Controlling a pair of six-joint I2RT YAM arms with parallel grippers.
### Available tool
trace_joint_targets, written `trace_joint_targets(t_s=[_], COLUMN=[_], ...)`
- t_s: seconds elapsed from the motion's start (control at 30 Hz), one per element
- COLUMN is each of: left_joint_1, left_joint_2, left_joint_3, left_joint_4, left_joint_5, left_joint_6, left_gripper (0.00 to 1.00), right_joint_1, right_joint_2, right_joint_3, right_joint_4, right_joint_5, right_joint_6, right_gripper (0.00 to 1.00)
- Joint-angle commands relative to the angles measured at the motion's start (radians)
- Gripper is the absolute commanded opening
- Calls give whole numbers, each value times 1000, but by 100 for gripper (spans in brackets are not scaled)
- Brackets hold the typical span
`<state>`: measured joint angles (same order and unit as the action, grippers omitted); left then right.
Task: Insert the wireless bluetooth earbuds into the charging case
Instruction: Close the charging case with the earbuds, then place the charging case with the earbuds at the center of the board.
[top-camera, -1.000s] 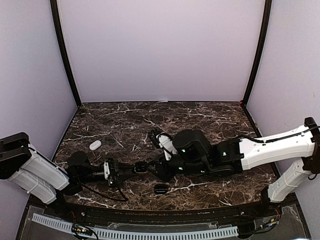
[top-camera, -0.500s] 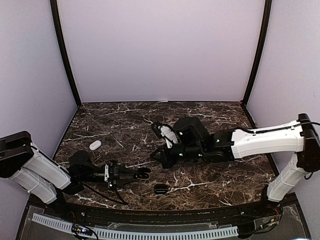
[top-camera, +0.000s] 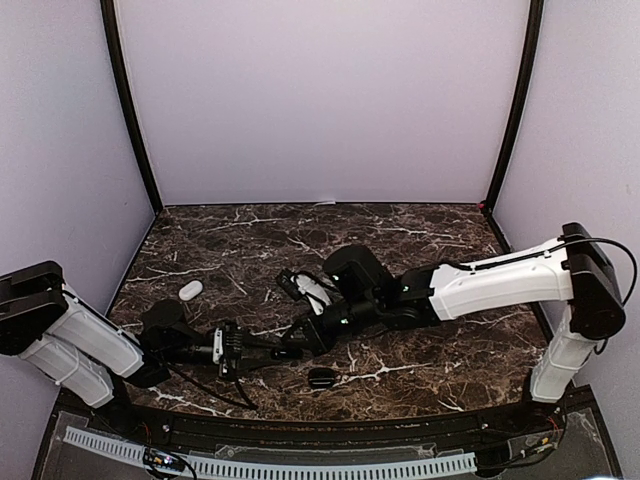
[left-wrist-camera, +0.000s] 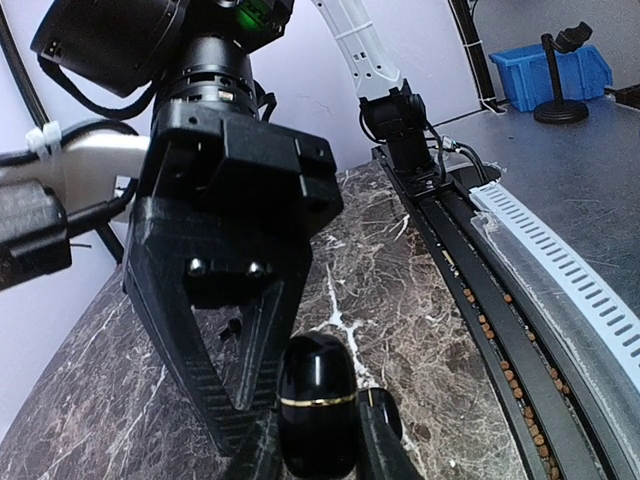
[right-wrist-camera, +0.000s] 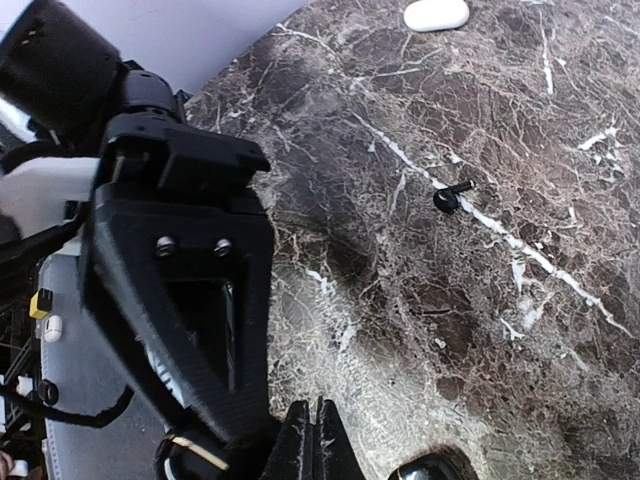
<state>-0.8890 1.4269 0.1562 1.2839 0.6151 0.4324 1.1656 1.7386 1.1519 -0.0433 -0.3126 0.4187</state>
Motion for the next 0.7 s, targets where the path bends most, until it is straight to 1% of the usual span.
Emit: trace_joint_targets(t_s=[0.0,0.13,0.17,0.3,0.4,0.53,0.67], left_joint_1=[-4,-4,-4,-4,-5,-3,-2], left_joint_2=[-7,-15,-16,-16,-17,-21,-25], left_joint_3=[22,22,22,24,27,39,59], left_joint_4=[-3,-7,-8,-9,-11,-27,-65], left_joint_5=[-57,-79,-80,-90,-108,-144,-187], left_joint_6=[-27,-34,-36,-47,-65,-104,-131], left_gripper=[4,4,4,4,4,5,5], right_joint_1=[18,17,17,13,1,-27,-78], right_joint_2=[-83,-131,-171,-246,-315,-414,-484], right_joint_3=[-80,-160,-176,-232,-282,-380,-498], right_joint_4=[78,98,97,96,114,213,363], right_joint_5=[-48,15,44,229,417,597,696], right_joint_6=[-9,0,-1,-23,-46,-80,-140], right_gripper=[0,0,0,0,0,0,0])
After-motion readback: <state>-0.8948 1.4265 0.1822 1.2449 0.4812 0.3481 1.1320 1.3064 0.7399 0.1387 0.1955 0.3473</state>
